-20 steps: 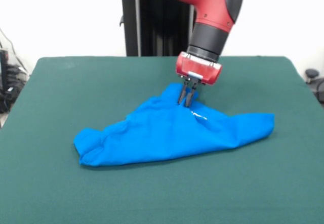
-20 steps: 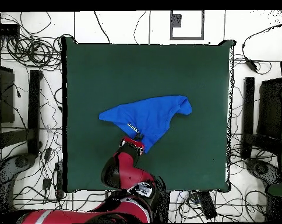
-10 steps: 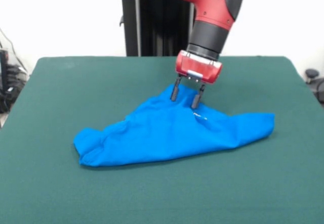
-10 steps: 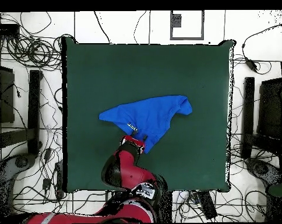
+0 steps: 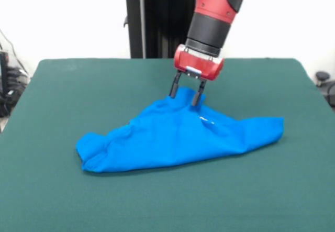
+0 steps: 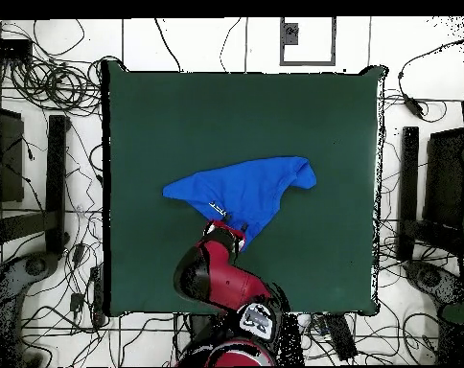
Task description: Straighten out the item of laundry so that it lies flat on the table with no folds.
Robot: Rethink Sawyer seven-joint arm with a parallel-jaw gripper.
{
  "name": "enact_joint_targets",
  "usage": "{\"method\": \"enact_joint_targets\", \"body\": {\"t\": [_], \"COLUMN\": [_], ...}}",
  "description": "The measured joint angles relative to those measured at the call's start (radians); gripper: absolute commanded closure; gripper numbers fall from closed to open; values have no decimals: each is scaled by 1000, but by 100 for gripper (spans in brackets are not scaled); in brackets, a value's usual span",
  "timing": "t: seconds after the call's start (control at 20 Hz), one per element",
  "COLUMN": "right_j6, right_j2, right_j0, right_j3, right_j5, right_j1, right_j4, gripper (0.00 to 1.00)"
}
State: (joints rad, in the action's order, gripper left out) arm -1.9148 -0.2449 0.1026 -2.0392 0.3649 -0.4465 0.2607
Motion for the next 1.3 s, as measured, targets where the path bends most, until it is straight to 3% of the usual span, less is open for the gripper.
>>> {"method": "enact_joint_targets", "body": {"t": [0.45, 0.6, 0.9, 1.3], "right_j6": [0, 0, 0, 0], "right_j2": [-14, -61, -94, -94], "right_j0": [36, 129, 219, 180], "right_j3": [11, 22, 49, 69], "right_j5": [-16, -17, -51, -62], "right_j1": [-1, 9, 11, 21], "right_j4": [3, 20, 24, 2], "gripper": [0, 0, 0, 0]}}
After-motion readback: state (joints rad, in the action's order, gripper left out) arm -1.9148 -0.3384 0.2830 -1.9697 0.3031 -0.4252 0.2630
